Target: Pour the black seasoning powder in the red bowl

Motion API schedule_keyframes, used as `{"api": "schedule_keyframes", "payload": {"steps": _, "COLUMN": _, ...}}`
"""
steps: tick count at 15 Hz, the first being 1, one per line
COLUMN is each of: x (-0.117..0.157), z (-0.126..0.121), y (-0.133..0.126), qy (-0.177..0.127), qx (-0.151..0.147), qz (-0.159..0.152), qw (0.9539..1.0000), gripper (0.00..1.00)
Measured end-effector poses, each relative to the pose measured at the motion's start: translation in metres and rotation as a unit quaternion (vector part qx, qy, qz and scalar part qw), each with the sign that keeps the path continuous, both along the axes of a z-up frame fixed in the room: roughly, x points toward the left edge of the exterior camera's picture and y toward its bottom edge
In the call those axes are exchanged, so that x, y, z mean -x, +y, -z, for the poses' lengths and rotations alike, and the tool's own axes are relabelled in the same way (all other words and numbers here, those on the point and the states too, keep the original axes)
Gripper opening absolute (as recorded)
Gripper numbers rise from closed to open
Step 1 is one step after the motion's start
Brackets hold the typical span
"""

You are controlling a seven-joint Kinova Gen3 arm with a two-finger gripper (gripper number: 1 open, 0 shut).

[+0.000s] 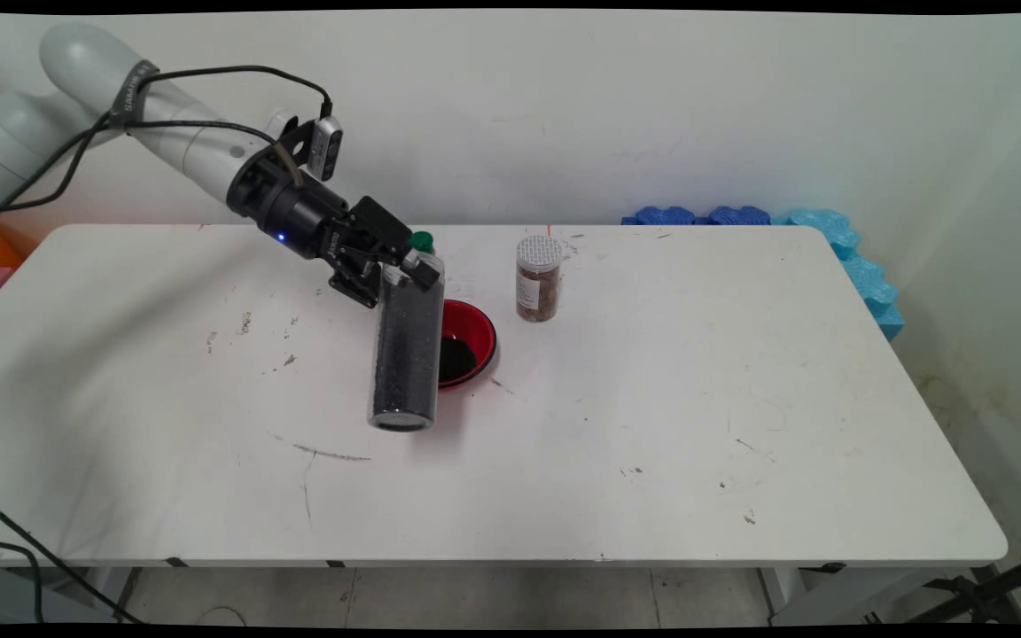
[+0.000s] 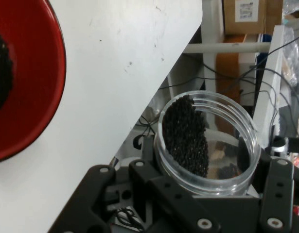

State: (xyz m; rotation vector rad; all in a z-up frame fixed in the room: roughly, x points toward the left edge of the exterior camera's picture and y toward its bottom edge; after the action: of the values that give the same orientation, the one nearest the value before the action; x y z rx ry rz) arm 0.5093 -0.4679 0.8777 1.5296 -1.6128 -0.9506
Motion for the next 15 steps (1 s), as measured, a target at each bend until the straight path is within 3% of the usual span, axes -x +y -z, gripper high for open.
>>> {"api": "schedule_keyframes", "payload": {"steps": 6, "x": 0.001, "z": -0.007, "y": 0.002, "qy": -0.01, "qx": 0.058, "qz": 0.022, "qw": 0.998, "gripper": 0.0}}
{"api": "schedule_keyframes", "payload": {"steps": 15, "x": 0.003, "z": -0.026, "y": 0.009, "qy": -0.019, "qx": 0.14, "qz": 0.05, "qw": 0.9887, "gripper": 0.0}}
